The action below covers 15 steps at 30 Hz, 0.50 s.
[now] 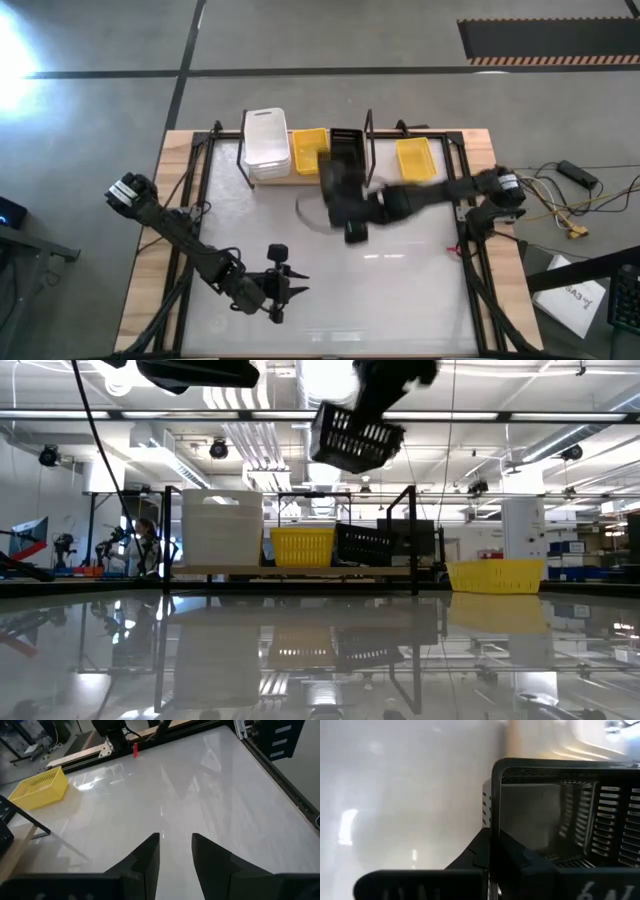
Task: Stack baskets on shelf by color
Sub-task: Stack the black bin on top of the black bin on the shelf
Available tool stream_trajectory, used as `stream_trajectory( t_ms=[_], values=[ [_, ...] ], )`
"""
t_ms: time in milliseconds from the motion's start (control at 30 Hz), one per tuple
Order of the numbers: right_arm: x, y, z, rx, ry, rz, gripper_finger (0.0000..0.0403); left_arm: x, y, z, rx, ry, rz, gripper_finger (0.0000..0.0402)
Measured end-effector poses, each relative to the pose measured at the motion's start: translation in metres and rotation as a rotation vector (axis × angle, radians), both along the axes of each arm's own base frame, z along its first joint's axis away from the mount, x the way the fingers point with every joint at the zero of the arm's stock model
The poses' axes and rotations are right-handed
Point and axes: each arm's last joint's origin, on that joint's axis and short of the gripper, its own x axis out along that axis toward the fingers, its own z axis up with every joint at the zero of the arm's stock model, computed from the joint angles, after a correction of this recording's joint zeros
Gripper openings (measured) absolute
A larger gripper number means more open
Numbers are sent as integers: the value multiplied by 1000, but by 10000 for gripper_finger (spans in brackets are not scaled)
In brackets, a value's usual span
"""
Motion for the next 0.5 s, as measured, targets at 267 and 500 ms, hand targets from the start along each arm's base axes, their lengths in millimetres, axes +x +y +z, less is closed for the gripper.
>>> stream_trajectory(
  t_ms=[267,500],
  values=[
    [3,-117,9,112,6,-85,9,0,0,0,-24,-2,11,97],
    [-5,-153,-10,140,51,-93,8,0,0,0,-25,-3,11,97]
  ],
)
